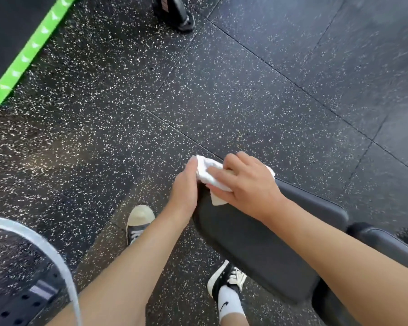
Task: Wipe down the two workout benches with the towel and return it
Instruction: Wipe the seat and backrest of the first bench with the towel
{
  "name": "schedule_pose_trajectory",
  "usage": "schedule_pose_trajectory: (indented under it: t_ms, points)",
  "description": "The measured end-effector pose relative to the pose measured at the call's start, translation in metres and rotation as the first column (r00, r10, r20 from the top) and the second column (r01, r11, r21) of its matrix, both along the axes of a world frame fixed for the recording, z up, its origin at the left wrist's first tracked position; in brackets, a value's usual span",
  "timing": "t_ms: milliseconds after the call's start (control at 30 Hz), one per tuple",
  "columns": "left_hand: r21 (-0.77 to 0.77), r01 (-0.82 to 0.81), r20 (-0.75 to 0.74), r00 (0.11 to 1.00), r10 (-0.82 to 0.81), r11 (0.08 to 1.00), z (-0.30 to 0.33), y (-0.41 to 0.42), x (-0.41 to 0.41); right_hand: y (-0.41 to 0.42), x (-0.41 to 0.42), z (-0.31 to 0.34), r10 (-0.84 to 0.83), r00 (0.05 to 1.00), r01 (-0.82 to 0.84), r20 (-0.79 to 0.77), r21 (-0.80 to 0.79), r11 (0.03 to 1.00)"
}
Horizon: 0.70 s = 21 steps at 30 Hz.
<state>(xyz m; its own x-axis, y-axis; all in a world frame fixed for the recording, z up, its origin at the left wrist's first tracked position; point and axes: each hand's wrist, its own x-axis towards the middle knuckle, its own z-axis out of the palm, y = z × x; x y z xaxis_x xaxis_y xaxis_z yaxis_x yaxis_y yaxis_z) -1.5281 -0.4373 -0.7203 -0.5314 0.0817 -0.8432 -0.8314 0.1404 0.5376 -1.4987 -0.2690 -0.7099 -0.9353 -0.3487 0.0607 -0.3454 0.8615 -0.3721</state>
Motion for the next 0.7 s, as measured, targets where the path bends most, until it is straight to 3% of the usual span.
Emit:
schedule_pose_trajectory:
  t_ms: [133, 200, 267, 467, 600, 700]
  points:
    - [-0.256, 0.316, -0.230, 0.898, -0.375, 0.914, 0.007, 0.037, -0.012, 0.036, 0.021, -0.003, -0.184, 0.983, 0.184, -0.003, -0.030, 0.983]
    - [-0.431, 0.451, -0.280, 0.757, -0.590, 0.782, 0.005, 0.052, -0.008, 0.056, 0.044, -0.002, -0.282, 0.959, 0.282, -0.005, -0.025, 0.959]
    - [-0.632, 0.480, -0.280, 0.590, -0.757, 0.608, 0.002, 0.062, -0.001, 0.074, 0.070, -0.001, -0.344, 0.939, 0.344, -0.004, -0.011, 0.939]
    - [-0.819, 0.469, -0.239, 0.243, -0.940, 0.329, 0.002, 0.099, -0.001, 0.115, 0.167, -0.004, -0.574, 0.818, 0.575, 0.037, -0.025, 0.818]
    - [-0.850, 0.522, -0.136, -0.098, -0.986, 0.065, 0.000, 0.152, 0.008, 0.095, 0.232, -0.003, -0.764, 0.630, 0.776, 0.143, -0.075, 0.626]
    - [-0.813, 0.583, -0.176, -0.226, -0.958, 0.012, -0.002, 0.196, 0.032, 0.087, 0.236, -0.006, -0.818, 0.534, 0.844, 0.216, -0.079, 0.530]
